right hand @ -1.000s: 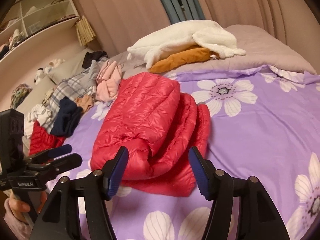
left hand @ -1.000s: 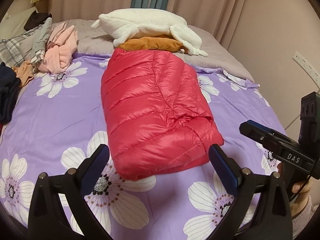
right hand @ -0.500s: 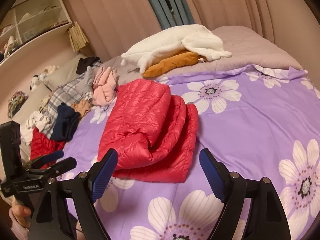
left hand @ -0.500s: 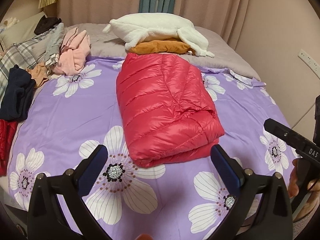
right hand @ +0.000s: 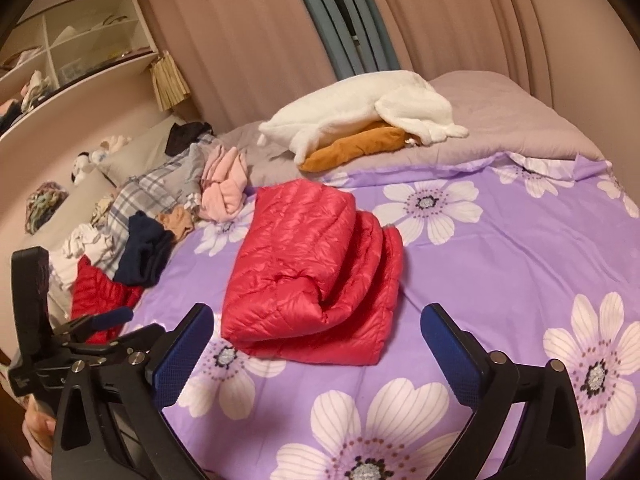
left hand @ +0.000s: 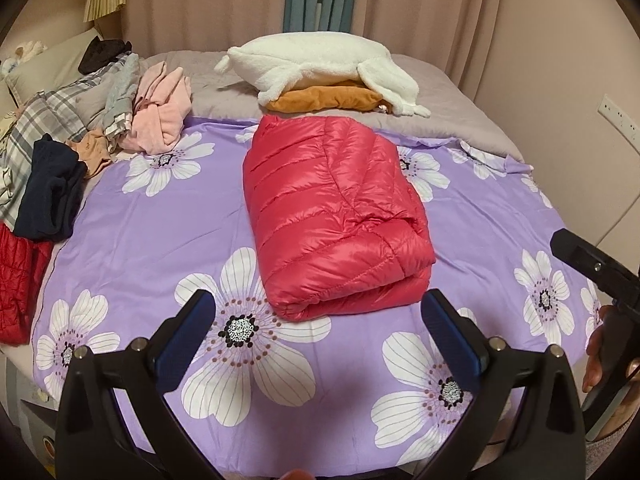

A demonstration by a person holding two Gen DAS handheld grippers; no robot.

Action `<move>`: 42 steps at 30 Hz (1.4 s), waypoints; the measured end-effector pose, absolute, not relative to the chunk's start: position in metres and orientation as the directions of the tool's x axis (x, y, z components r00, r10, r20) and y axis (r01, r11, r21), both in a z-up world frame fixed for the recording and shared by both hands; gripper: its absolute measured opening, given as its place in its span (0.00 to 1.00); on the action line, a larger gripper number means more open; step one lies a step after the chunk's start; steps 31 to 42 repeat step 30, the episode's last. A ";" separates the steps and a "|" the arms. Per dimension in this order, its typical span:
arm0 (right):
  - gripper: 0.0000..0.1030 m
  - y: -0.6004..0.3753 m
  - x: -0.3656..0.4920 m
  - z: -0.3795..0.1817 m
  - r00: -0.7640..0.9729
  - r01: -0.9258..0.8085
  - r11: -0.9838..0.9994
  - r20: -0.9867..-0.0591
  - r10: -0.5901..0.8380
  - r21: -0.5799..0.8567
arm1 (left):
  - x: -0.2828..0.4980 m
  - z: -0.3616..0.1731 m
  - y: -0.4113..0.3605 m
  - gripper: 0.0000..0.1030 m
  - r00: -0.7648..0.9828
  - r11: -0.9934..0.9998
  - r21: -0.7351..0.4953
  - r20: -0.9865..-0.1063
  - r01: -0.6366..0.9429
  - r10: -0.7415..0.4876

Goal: Fold large clothes

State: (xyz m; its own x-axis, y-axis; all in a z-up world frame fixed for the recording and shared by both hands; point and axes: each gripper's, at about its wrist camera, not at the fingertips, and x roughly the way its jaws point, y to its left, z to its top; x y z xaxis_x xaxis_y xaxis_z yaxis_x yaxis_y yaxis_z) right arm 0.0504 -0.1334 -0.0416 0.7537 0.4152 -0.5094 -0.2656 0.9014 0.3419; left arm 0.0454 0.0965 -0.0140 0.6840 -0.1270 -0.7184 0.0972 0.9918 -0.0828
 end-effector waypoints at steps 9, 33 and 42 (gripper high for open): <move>0.99 -0.125 0.046 -0.038 0.755 -0.261 0.922 -0.535 0.380 0.287 | 0.041 -0.009 0.091 1.00 0.692 0.997 -0.044 -0.718 0.063 -0.075; 0.99 -0.106 0.049 -0.033 0.738 -0.252 0.945 -0.590 0.328 0.210 | 0.040 -0.006 0.093 1.00 0.691 0.998 -0.051 -0.721 0.025 -0.054; 0.99 -0.106 0.049 -0.033 0.738 -0.252 0.945 -0.590 0.328 0.210 | 0.040 -0.006 0.093 1.00 0.691 0.998 -0.051 -0.721 0.025 -0.054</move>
